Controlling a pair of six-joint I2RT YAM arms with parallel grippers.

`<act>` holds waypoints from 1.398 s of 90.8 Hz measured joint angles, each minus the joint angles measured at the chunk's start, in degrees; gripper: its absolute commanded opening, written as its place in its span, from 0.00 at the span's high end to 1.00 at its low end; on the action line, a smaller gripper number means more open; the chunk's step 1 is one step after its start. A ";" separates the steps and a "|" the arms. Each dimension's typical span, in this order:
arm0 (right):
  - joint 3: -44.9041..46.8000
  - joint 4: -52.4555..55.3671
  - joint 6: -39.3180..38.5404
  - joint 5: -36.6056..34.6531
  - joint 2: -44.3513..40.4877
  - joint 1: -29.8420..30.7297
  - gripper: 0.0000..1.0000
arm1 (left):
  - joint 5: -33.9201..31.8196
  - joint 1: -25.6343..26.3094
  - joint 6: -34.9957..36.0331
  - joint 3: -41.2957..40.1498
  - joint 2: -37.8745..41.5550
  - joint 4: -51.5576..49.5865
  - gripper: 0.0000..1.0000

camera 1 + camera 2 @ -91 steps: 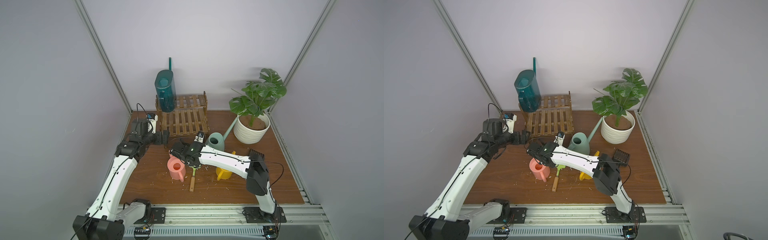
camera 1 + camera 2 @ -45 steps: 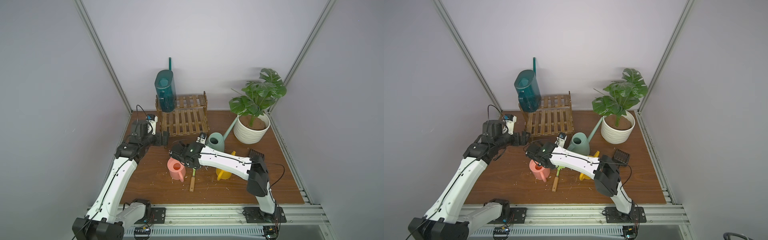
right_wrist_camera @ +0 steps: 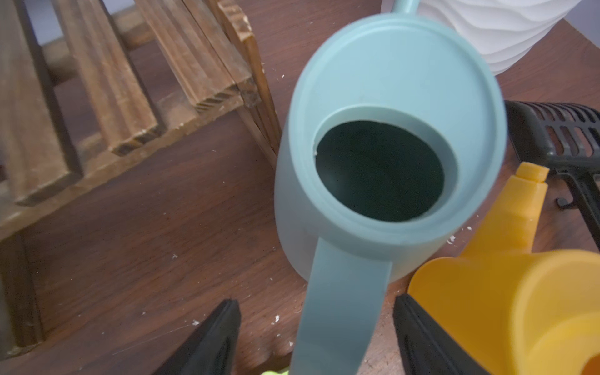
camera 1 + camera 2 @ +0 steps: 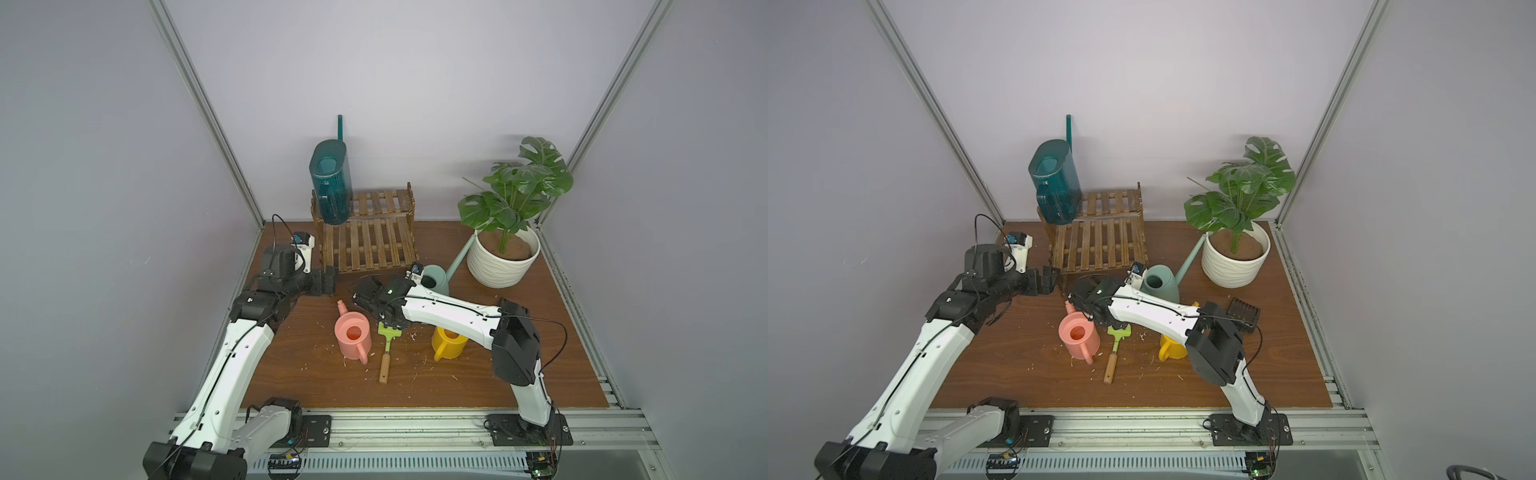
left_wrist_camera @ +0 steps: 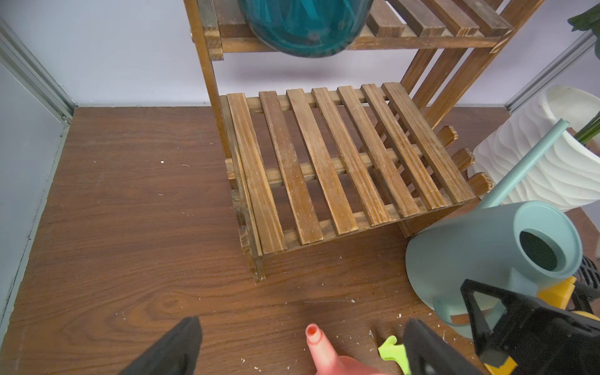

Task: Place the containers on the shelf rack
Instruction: 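Pick up a container from the center of the board.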

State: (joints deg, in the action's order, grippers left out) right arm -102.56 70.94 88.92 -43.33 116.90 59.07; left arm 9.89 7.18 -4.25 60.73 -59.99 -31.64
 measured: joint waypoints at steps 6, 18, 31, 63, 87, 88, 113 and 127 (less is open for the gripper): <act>1.18 -0.92 -0.20 0.11 0.00 -0.35 0.32 | -0.02 0.00 0.02 -0.11 0.13 0.02 0.01; 2.95 -2.25 -0.57 0.76 0.00 -0.74 0.42 | -0.02 0.00 0.00 -0.11 0.17 0.20 0.00; 3.74 -3.10 -1.01 0.87 -0.02 -0.85 0.53 | -0.02 0.00 0.02 -0.20 0.22 0.39 0.01; 4.57 -4.66 -1.62 -0.02 -0.02 -1.20 0.71 | -0.02 0.00 0.02 -0.96 0.46 0.44 0.00; 5.33 -5.42 -2.54 -0.94 -0.31 -1.29 0.77 | -0.02 0.00 0.02 -0.96 0.48 0.44 0.01; 5.44 -5.46 -2.58 -0.90 -0.35 -1.29 0.77 | -0.02 0.00 0.02 -0.96 0.48 0.44 0.01; 10.40 -8.50 -4.44 -0.87 -3.63 -1.73 0.62 | 0.00 0.00 0.02 -0.98 0.48 0.44 0.00; 13.75 -9.62 -4.92 -0.48 -4.52 -2.10 0.56 | 0.02 0.00 0.00 -1.70 0.48 0.68 0.01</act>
State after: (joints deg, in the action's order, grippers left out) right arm -88.82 61.32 84.01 -43.81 112.38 56.97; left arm 9.91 7.18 -4.25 59.02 -59.51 -30.96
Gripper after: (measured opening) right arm 0.424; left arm 0.994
